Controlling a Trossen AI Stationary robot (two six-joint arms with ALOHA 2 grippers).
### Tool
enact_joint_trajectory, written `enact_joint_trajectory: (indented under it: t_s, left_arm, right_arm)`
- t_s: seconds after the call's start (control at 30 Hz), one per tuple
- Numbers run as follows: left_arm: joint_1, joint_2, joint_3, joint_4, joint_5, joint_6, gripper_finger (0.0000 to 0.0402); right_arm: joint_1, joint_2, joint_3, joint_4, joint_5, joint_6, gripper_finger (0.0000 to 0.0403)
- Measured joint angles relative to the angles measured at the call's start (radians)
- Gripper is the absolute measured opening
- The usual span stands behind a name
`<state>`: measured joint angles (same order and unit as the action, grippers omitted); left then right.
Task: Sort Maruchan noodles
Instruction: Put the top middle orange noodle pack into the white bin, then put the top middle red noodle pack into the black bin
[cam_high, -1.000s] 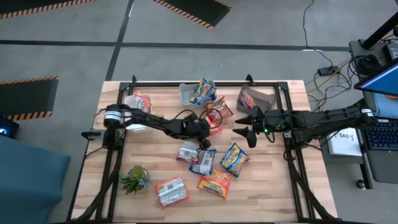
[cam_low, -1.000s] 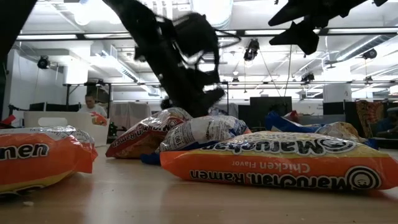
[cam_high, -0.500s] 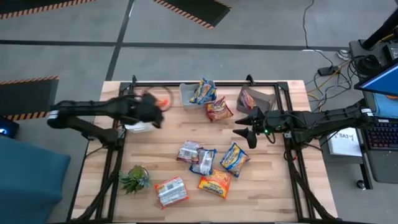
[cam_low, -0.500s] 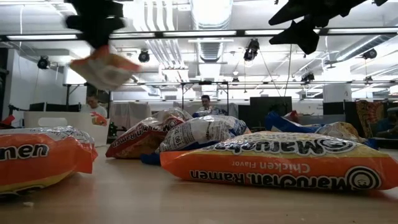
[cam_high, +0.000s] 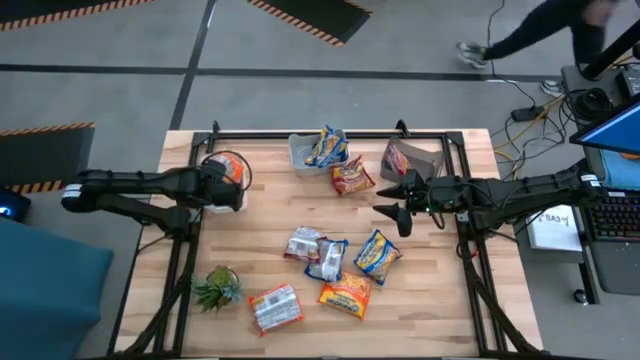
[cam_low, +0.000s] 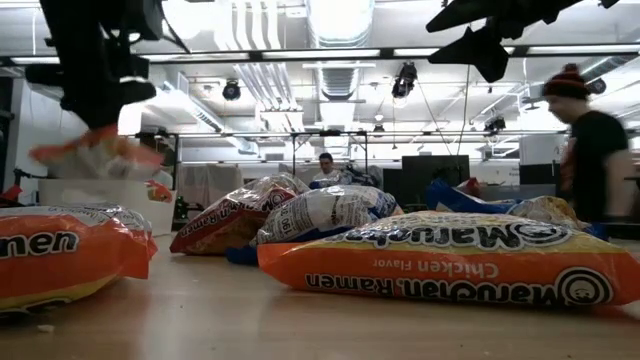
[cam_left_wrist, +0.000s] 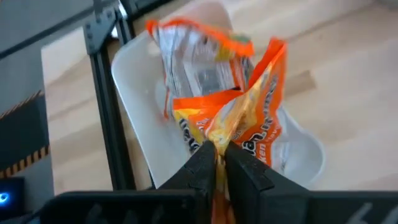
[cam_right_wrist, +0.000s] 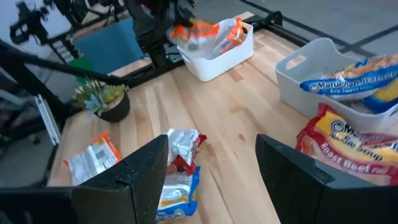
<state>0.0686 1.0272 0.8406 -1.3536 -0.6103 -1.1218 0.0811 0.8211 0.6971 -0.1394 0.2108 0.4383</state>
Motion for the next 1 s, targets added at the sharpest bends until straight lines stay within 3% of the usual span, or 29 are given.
enact_joint_trajectory:
  t_s: [0.1, 0.27, 0.47, 0.57, 0.73, 1.0]
  left_arm:
    - [-0.001, 0.020, -0.003, 0.010, 0.013, -0.001, 0.0051]
    - [-0.004, 0.047, 0.041, 0.042, -0.005, 0.028, 0.0115]
    - [-0.050, 0.051, 0.114, 0.302, -0.106, 0.243, 0.0167]
    - [-0.077, 0.051, 0.140, 0.394, -0.145, 0.336, 0.0174]
    - [-0.110, 0.051, 0.152, 0.468, -0.164, 0.427, 0.0171]
    - [-0.158, 0.051, 0.152, 0.503, -0.166, 0.433, 0.0157]
  right_arm:
    - [-0.001, 0.009, 0.000, 0.001, 0.013, 0.083, 0.0231]
    - [-0.040, 0.078, 0.038, -0.048, 0.148, 0.196, 0.0231]
    - [-0.202, 0.309, 0.219, -0.270, 0.149, 0.168, 0.0231]
    - [-0.285, 0.454, 0.322, -0.370, 0.137, 0.106, 0.0231]
    - [-0.387, 0.681, 0.450, -0.434, 0.023, -0.064, 0.0231]
    - [-0.422, 0.898, 0.556, -0.455, -0.033, -0.146, 0.0231]
